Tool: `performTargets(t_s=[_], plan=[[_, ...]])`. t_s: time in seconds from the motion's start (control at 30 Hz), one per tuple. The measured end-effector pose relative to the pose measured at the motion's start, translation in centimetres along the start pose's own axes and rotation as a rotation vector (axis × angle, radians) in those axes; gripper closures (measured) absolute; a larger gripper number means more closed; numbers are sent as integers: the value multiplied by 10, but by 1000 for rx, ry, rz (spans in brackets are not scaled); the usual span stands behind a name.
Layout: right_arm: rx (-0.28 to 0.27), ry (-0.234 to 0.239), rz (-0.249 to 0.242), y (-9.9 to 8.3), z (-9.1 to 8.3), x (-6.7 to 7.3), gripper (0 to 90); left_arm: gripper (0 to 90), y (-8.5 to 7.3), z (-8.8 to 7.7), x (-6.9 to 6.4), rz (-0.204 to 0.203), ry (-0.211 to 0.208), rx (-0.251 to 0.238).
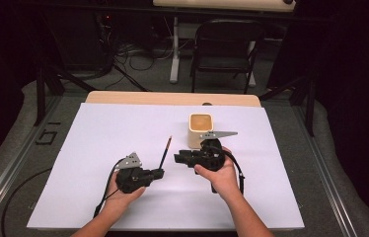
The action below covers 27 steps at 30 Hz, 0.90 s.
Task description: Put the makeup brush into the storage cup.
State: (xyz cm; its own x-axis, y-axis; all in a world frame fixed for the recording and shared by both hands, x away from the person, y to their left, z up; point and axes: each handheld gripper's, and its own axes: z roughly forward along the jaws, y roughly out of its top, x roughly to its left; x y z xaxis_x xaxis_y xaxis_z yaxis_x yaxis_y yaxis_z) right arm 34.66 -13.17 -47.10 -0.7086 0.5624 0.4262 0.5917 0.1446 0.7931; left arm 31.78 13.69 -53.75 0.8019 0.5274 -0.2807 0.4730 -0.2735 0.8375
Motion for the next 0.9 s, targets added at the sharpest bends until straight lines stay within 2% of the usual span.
performTargets(t_s=[0.1,0.33,0.6,0.9], plan=[[-31,22,18,-1,0,0,667,857,-1,1,-1,-15,-18,-10],[-110,62,27,-2,0,3,684,857,-1,2,-4,-12,-38,-17],[-160,99,73,-5,-1,-1,688,857,-1,4,-7,-9,-56,-16],[-177,108,90,-6,-1,-3,691,857,-2,6,-10,8,-77,-6]])
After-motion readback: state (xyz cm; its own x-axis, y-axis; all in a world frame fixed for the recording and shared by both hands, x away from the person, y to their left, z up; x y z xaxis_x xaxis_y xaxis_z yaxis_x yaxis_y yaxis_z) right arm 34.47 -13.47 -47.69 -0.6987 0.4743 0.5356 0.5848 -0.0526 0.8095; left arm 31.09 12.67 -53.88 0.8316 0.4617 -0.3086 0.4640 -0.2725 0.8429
